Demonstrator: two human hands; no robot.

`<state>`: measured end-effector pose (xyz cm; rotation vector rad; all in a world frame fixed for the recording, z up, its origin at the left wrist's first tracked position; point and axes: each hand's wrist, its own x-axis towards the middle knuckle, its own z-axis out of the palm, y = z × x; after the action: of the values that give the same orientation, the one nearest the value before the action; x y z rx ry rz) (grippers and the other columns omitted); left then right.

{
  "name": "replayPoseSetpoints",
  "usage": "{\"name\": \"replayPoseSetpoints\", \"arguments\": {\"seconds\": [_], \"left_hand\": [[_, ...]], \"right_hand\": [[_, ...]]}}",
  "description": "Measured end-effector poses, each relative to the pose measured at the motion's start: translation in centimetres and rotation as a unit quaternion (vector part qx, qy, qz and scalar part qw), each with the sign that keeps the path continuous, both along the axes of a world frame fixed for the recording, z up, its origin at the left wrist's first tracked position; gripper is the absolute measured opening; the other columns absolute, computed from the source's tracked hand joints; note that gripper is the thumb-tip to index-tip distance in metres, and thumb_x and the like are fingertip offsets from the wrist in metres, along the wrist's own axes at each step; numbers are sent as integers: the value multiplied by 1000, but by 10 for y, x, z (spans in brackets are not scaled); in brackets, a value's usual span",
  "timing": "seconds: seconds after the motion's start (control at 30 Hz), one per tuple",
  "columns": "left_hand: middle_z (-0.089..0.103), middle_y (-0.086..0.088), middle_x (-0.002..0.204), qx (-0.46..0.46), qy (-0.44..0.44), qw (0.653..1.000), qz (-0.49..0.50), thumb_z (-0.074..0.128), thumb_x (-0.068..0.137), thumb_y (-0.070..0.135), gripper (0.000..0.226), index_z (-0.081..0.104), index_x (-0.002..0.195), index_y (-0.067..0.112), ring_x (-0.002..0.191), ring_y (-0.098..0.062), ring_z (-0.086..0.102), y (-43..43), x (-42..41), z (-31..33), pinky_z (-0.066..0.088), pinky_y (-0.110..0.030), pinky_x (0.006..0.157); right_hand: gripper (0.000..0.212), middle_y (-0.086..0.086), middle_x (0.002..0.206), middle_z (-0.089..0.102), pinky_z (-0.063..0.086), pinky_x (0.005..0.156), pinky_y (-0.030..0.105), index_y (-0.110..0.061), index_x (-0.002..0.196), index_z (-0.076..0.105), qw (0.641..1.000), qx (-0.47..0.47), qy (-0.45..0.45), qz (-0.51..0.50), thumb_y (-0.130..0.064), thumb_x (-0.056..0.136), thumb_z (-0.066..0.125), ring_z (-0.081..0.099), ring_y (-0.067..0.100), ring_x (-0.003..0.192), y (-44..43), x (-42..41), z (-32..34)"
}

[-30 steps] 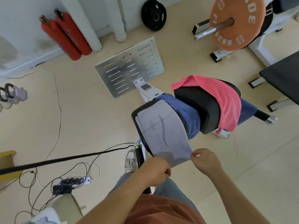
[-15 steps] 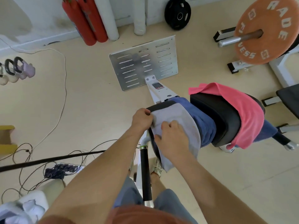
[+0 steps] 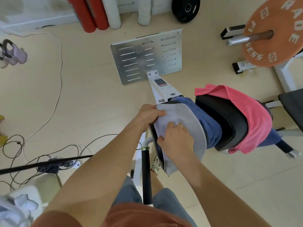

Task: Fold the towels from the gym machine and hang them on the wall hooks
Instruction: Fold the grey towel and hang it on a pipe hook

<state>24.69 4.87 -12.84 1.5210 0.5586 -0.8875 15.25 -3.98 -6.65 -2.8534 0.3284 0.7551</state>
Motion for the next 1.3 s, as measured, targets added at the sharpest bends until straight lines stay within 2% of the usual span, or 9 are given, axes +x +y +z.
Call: {"name": "replayPoseSetpoints", "arguments": {"seconds": [0.2,0.33,0.43,0.57,0.7,0.83,1.03,1.17,1.3], "left_hand": [[63,-9,88,-21,-33,997,-61,62,89,9,5,58,88,10,81,-21,63,2,6,12,59,-39,79],[61,-12,92,21,-31,994,-98,55,90,6,6,55,89,11,81,-24,60,4,12,15,59,-35,73],[58,-15,85,89,-36,984,-149,47,84,-1,13,56,91,7,71,-26,55,5,7,7,54,-32,61],[65,-17,84,164,-56,972,-160,52,76,2,19,65,89,3,74,-30,62,11,-6,-13,57,-39,69],[62,-7,80,197,-88,962,-165,51,86,11,15,66,91,12,63,-19,58,11,-5,-24,52,-27,61],[60,-1,83,237,-143,934,-224,51,91,21,11,62,93,21,71,-22,60,6,-1,-30,56,-33,71],[62,-7,106,267,-176,888,-331,43,97,31,19,57,107,22,93,-27,58,3,4,-36,49,-33,79],[60,-10,120,281,-199,869,-354,42,96,28,28,57,116,16,106,-27,55,-3,7,-35,37,-28,78],[57,-4,124,225,-153,891,-363,56,90,41,43,55,125,17,112,-23,54,-6,13,-29,37,-27,82]], "right_hand": [[16,8,100,59,34,60,30,-11,98,53,1000,7,-26,13,-25,93,48,49,21,78,-1,8,9],[15,3,77,49,32,56,30,-16,80,42,997,25,-76,13,-23,92,48,44,21,69,1,5,15],[13,4,80,57,33,58,30,-16,84,51,997,43,-56,26,-25,92,45,56,24,75,5,-1,4],[29,2,84,65,50,71,34,-18,95,61,994,63,-85,36,-39,94,41,63,23,78,5,-15,-19],[30,1,90,67,49,73,30,-19,100,64,986,129,-104,30,-32,100,38,63,21,80,-5,-17,-25],[32,4,107,63,48,80,31,-20,125,56,973,192,-100,-82,-31,96,48,60,20,90,-24,-20,-25],[54,-1,114,43,41,82,29,-21,125,48,948,101,-170,-248,-43,80,69,45,20,103,-76,-50,-31],[45,-2,100,50,46,74,27,-25,112,48,905,208,-133,-345,-38,77,74,53,19,89,-86,-59,-25],[32,4,78,57,47,66,33,-20,94,54,876,269,-99,-388,-34,75,77,53,19,71,-92,-70,-27]]}}
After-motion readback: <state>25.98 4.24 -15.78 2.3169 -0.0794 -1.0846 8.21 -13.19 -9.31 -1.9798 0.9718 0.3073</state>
